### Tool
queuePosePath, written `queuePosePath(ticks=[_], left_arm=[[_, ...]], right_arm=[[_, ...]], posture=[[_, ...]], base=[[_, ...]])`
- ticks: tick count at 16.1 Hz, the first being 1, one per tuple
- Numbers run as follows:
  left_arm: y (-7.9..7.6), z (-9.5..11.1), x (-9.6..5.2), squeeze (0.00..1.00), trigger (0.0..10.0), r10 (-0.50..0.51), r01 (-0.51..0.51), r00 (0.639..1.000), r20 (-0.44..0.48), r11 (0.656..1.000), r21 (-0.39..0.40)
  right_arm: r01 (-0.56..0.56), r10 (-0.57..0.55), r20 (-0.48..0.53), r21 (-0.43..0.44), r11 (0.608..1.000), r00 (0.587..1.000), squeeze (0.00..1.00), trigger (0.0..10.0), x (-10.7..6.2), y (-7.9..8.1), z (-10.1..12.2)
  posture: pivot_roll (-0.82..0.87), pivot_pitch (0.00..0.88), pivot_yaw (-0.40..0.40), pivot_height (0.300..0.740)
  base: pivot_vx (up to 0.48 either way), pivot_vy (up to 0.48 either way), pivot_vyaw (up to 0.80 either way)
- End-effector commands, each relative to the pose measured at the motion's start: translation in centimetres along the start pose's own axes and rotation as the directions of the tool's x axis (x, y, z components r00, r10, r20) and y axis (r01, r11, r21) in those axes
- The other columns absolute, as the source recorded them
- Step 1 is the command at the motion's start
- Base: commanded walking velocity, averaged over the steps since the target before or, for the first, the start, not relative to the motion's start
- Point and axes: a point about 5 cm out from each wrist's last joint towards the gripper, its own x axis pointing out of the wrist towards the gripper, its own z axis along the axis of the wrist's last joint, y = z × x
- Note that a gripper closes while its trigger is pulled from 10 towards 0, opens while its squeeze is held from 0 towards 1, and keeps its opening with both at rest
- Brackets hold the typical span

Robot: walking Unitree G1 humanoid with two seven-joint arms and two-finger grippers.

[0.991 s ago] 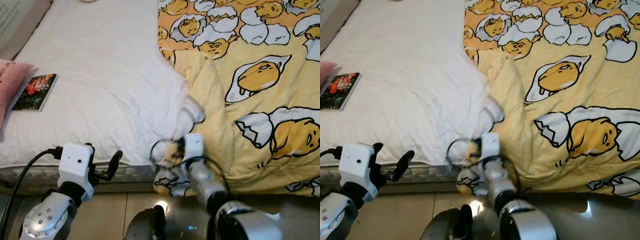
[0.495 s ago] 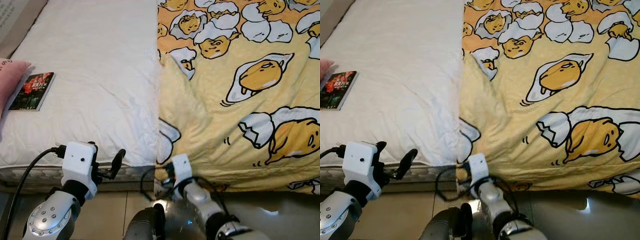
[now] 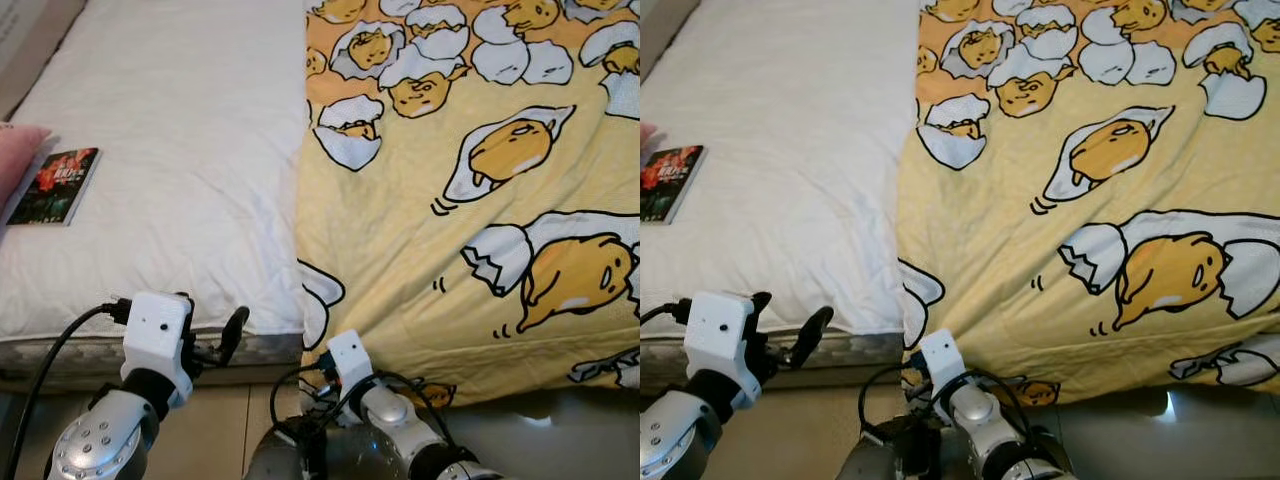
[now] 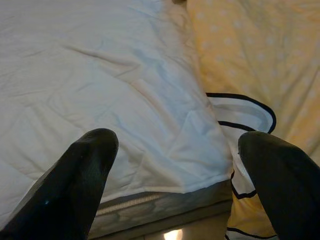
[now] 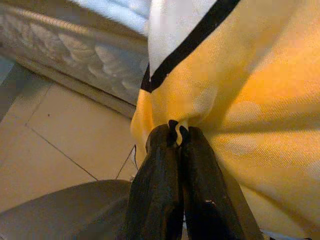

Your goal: Clean up the room

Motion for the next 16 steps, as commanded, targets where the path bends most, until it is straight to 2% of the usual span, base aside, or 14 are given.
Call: queuePosePath(ticks=[1, 2, 3, 4, 6, 8, 10, 11, 12, 13, 14, 15, 16], left_arm=[[-0.1, -0.2, -0.3, 0.0, 10.0, 0.003, -0.002, 1.0, -0.018, 1.0, 0.005], [-0.2, -0.2, -0.2, 0.0, 10.0, 0.002, -0.002, 1.0, -0.019, 1.0, 0.004], [-0.3, -0.3, -0.1, 0.0, 10.0, 0.0, 0.0, 1.0, -0.021, 1.0, 0.004], [-0.3, -0.3, 0.0, 0.0, 10.0, 0.0, 0.0, 1.0, -0.021, 1.0, 0.003], [-0.5, -0.3, 0.2, 0.0, 10.0, -0.001, 0.001, 1.0, -0.019, 1.0, -0.001], [-0.5, -0.3, 0.3, 0.0, 10.0, -0.001, 0.001, 1.0, -0.017, 1.0, -0.006], [-0.6, -0.4, 0.5, 0.0, 10.0, -0.002, 0.002, 1.0, -0.017, 1.0, -0.009], [-0.8, -0.5, 1.1, 0.0, 10.0, -0.005, 0.005, 1.0, -0.012, 1.0, -0.014], [-1.0, -0.4, 2.0, 0.0, 10.0, -0.011, 0.011, 1.0, 0.01, 1.0, -0.023], [-1.1, -0.3, 2.2, 0.0, 10.0, -0.013, 0.013, 1.0, 0.017, 1.0, -0.025], [-1.3, 0.1, 3.4, 0.0, 10.0, -0.016, 0.018, 0.999, 0.049, 0.999, -0.029], [-1.6, 0.5, 4.7, 0.0, 10.0, -0.018, 0.02, 0.997, 0.078, 0.999, -0.025], [-1.7, 1.0, 5.9, 0.0, 10.0, -0.016, 0.018, 0.994, 0.106, 1.0, -0.017]], right_arm=[[-0.152, 0.154, -0.087, 0.029, 0.988, 0.984, 0.0, 0.0, -0.3, 6.3, -2.5], [-0.13, 0.132, -0.094, 0.021, 0.991, 0.987, 0.0, 0.0, -0.4, 6.1, -2.7], [-0.081, 0.083, -0.073, 0.037, 0.996, 0.994, 0.3, 10.0, -0.3, 5.6, -2.5], [-0.065, 0.069, -0.078, 0.055, 0.996, 0.995, 1.0, 10.0, -0.3, 5.4, -2.5], [-0.026, 0.034, -0.153, 0.057, 0.998, 0.988, 1.0, 10.0, -0.6, 4.9, -3.6], [-0.038, 0.036, -0.291, -0.002, 0.999, 0.956, 1.0, 10.0, -1.3, 4.7, -5.7], [-0.055, 0.044, -0.304, -0.026, 0.998, 0.952, 1.0, 10.0, -1.6, 4.5, -6.1], [-0.021, 0.023, -0.208, 0.013, 1.0, 0.978, 1.0, 10.0, -1.2, 3.8, -4.8], [-0.026, 0.025, -0.174, -0.002, 1.0, 0.984, 1.0, 10.0, -0.9, 2.8, -3.9], [-0.041, 0.039, -0.176, -0.01, 0.999, 0.984, 1.0, 10.0, -0.9, 2.6, -3.8], [-0.013, 0.007, -0.149, -0.039, 0.999, 0.989, 1.0, 10.0, -0.7, 1.4, -3.0], [0.053, -0.056, -0.077, -0.042, 0.998, 0.995, 1.0, 10.0, -0.6, -0.2, -1.6], [0.138, -0.136, 0.041, -0.039, 0.99, 0.99, 1.0, 10.0, -0.5, -2.0, 0.6]], posture=[[0.29, 0.252, 0.192, 0.74], [0.29, 0.252, 0.191, 0.74], [0.28, 0.251, 0.186, 0.74], [0.28, 0.25, 0.185, 0.74], [0.28, 0.246, 0.178, 0.74], [0.27, 0.241, 0.17, 0.74], [0.26, 0.237, 0.166, 0.74], [0.24, 0.211, 0.151, 0.74], [0.22, 0.182, 0.134, 0.74], [0.22, 0.182, 0.134, 0.74], [0.19, 0.113, 0.1, 0.74], [0.17, 0.073, 0.083, 0.74], [0.16, 0.041, 0.073, 0.74]], base=[[0.0, 0.0, 0.0], [0.0, 0.0, 0.0], [0.0, 0.0, 0.0], [0.0, 0.0, 0.0], [0.0, 0.0, 0.0], [0.0, 0.0, 0.0], [0.0, 0.0, 0.0], [0.0, 0.0, 0.0], [0.0, 0.0, 0.0], [0.0, 0.0, 0.0], [0.0, 0.0, 0.0], [0.0, 0.0, 0.0], [0.0, 0.0, 0.0]])
